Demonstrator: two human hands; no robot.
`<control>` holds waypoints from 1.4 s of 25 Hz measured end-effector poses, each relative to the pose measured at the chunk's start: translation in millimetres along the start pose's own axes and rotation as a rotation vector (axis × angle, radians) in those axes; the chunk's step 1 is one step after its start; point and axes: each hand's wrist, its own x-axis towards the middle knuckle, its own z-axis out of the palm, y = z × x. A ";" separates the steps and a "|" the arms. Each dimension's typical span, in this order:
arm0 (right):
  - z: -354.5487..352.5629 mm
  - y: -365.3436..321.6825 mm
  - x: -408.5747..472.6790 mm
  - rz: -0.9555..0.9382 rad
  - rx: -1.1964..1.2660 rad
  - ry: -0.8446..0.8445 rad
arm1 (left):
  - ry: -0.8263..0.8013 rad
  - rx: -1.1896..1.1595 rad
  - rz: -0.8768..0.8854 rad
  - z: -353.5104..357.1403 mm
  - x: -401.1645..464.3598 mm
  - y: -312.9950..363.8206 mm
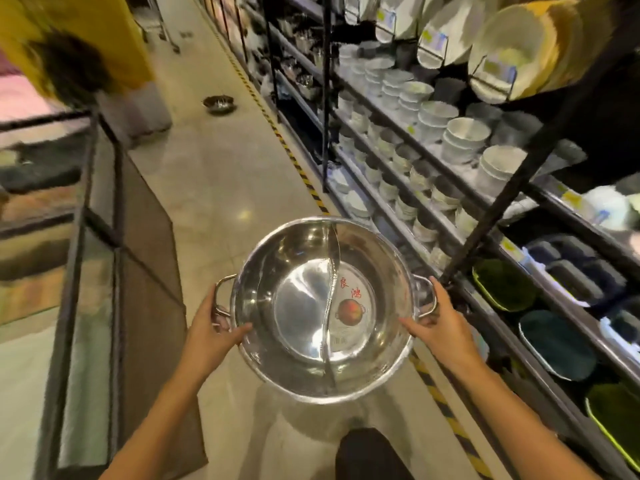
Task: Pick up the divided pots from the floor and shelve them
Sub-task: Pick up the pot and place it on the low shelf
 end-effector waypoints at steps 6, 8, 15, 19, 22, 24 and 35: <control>35.8 -46.5 195.1 -0.091 0.064 -0.190 | 0.155 0.029 -0.135 -9.4 117.0 11.7; 53.1 -68.5 254.0 -0.127 0.037 -0.241 | 0.188 0.020 -0.173 -16.9 155.8 9.1; 162.8 -157.2 443.6 -0.291 -0.002 -0.371 | 0.310 -0.038 -0.331 -53.1 307.0 -52.4; 232.5 -212.9 536.0 -0.291 -0.031 -0.358 | 0.341 -0.053 -0.379 -88.0 421.9 -81.9; 274.6 -258.3 599.1 -0.295 -0.071 -0.330 | 0.321 -0.076 -0.351 -118.1 516.1 -92.0; 295.3 -277.2 646.7 -0.236 -0.076 -0.329 | 0.276 -0.067 -0.343 -134.1 581.4 -99.4; 414.4 -359.1 961.8 -0.171 -0.001 -0.254 | 0.206 0.076 -0.251 -166.5 953.8 -142.0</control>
